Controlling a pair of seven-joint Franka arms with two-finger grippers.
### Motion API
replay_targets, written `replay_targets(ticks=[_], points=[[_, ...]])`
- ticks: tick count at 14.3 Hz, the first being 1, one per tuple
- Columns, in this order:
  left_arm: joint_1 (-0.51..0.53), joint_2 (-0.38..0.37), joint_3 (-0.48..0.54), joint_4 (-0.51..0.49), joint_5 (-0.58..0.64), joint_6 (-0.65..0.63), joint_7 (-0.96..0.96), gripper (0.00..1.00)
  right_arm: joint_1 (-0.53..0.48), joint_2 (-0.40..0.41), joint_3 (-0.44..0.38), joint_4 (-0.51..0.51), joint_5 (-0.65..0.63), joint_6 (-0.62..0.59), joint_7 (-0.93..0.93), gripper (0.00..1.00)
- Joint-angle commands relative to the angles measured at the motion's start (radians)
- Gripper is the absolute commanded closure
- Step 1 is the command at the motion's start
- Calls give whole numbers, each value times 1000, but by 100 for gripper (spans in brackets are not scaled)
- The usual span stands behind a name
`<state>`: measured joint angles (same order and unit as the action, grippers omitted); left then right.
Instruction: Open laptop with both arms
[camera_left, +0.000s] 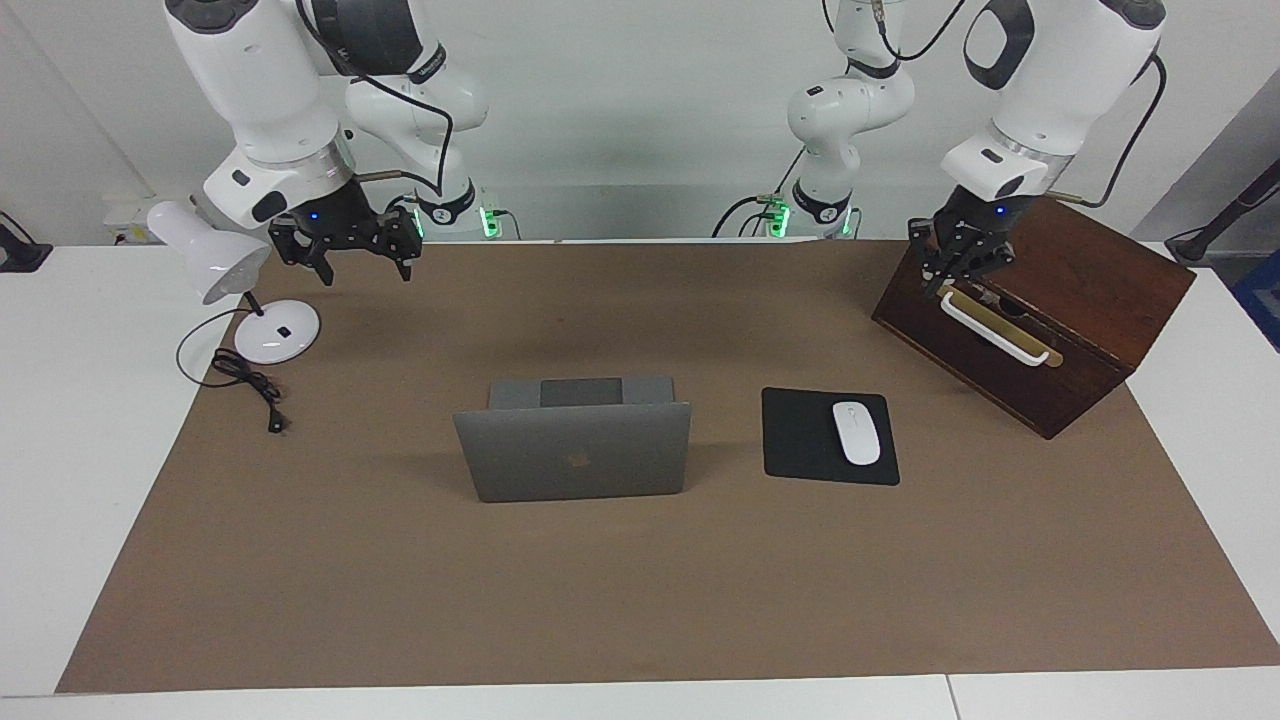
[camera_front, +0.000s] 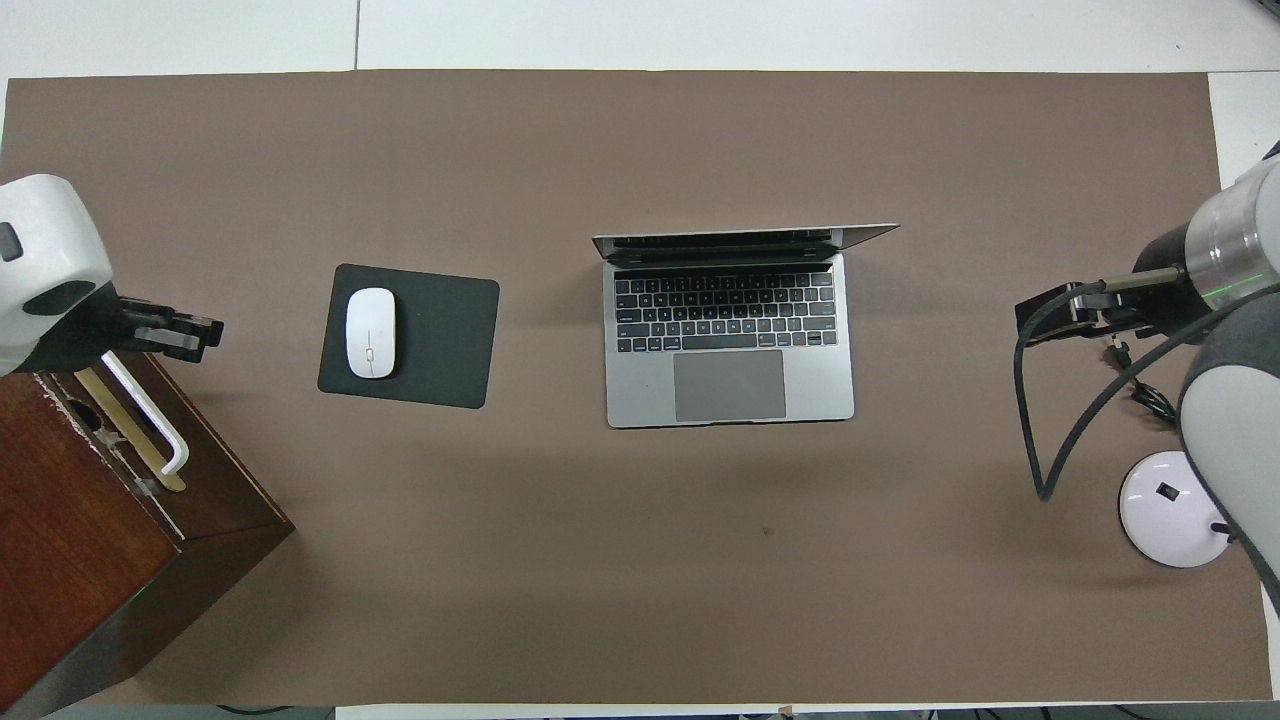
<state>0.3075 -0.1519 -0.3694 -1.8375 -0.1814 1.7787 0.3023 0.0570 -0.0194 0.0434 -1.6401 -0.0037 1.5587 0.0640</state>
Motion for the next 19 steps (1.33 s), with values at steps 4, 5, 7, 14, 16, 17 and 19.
replay_targets(ticks=[4,5,7,14,16,17,19], points=[[59,-6,35,47,94,-80,3,100,-14,-11,0,2,16,8,56,0],[74,-6,35,58,94,-87,1,100,-14,-13,0,2,16,8,57,0],[81,-1,37,73,95,-99,-2,100,-16,-14,1,-4,18,11,56,0],[16,9,36,113,183,-142,-189,0,-31,-14,9,-3,19,15,56,0],[-104,18,148,124,184,-153,-216,0,-31,-13,10,-3,19,15,56,0],[-204,20,241,136,187,-157,-225,0,-31,-13,10,-3,19,15,56,0],[-319,22,366,150,189,-170,-226,0,-31,-13,10,-3,19,15,56,0]])
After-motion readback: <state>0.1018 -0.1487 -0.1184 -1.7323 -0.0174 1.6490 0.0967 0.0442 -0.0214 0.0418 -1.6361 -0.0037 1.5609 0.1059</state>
